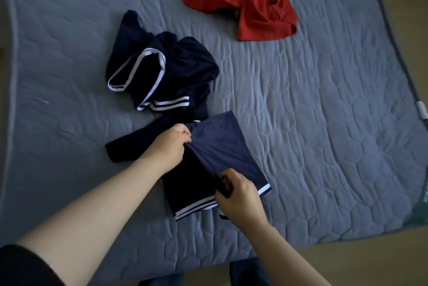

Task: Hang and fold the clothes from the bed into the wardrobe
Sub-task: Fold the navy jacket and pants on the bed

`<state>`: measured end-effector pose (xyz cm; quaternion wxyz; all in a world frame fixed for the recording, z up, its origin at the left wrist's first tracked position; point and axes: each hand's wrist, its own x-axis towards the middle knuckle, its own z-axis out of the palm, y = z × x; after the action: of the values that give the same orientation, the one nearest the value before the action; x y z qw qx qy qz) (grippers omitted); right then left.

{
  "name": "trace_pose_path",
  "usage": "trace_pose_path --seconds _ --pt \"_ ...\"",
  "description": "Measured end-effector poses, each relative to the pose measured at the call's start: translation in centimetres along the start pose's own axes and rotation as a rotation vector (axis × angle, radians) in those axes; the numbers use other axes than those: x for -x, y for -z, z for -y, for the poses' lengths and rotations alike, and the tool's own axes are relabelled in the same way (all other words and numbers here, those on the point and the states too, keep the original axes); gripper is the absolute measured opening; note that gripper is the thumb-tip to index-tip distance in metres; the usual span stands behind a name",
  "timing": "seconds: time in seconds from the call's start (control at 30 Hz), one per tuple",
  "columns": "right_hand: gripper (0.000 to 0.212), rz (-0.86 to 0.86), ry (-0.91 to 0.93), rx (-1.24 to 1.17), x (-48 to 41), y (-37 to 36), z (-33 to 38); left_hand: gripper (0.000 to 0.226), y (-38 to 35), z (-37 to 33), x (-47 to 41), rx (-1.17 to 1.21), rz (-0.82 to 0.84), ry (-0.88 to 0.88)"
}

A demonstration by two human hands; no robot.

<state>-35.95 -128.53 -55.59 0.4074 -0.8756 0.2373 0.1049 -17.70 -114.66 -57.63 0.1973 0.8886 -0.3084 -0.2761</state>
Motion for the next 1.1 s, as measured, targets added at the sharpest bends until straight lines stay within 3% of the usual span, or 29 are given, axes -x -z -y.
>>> trace_pose_path --seconds 0.23,0.33,0.67,0.9,1.0,1.1 --pt "0.016 0.039 -0.007 0.021 0.9 -7.5 3.1 0.039 -0.8 6.0 3.4 0.089 0.036 0.108" --pt "0.017 0.055 -0.002 0.033 1.1 -10.1 3.8 0.030 -1.5 8.0 4.4 0.133 -0.017 0.123" --pt "0.020 0.167 -0.059 0.107 0.5 -16.2 3.0 0.039 -5.8 11.9 5.8 0.284 -0.193 0.259" --pt "0.042 0.251 -0.055 0.103 0.4 -17.2 1.5 0.054 -8.4 12.0 6.4 0.316 -0.205 0.269" --pt "0.032 0.214 -0.058 0.077 0.2 -15.9 1.6 0.049 -8.7 11.4 7.7 0.257 -0.207 0.277" --pt "0.015 0.058 -0.050 0.123 -0.5 -13.3 0.9 0.036 -8.4 10.4 8.7 0.130 -0.305 0.284"
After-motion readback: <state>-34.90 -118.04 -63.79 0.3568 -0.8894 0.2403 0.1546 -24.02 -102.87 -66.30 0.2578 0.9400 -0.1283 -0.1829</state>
